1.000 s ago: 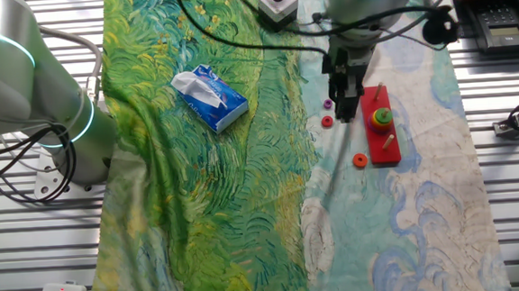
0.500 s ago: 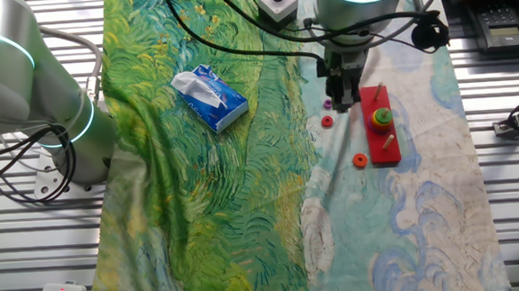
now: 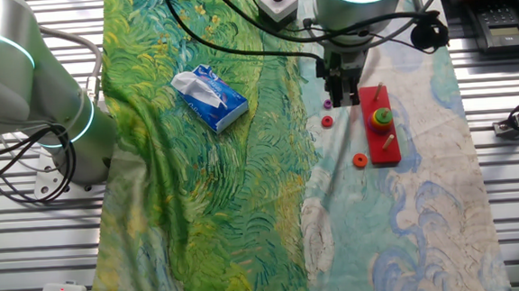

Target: Take out one Hanoi block and throw it aside

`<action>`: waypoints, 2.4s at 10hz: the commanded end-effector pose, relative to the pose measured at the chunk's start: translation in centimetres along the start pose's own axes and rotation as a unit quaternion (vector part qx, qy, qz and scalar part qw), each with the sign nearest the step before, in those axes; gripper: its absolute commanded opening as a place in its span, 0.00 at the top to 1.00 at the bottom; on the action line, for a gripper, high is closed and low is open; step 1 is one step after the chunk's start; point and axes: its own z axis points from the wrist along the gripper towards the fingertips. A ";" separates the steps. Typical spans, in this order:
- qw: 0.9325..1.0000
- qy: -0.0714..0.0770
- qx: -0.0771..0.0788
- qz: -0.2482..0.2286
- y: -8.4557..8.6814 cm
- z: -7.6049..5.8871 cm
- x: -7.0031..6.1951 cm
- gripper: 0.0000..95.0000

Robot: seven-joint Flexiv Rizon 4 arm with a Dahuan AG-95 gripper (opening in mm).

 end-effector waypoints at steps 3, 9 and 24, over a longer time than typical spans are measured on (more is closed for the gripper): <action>1.000 0.019 -0.009 0.017 0.0 -0.1 -0.2 1.00; 0.999 0.030 -0.002 0.041 -0.2 1.7 -6.6 1.00; 0.998 0.031 0.006 0.053 0.0 2.1 -7.8 1.00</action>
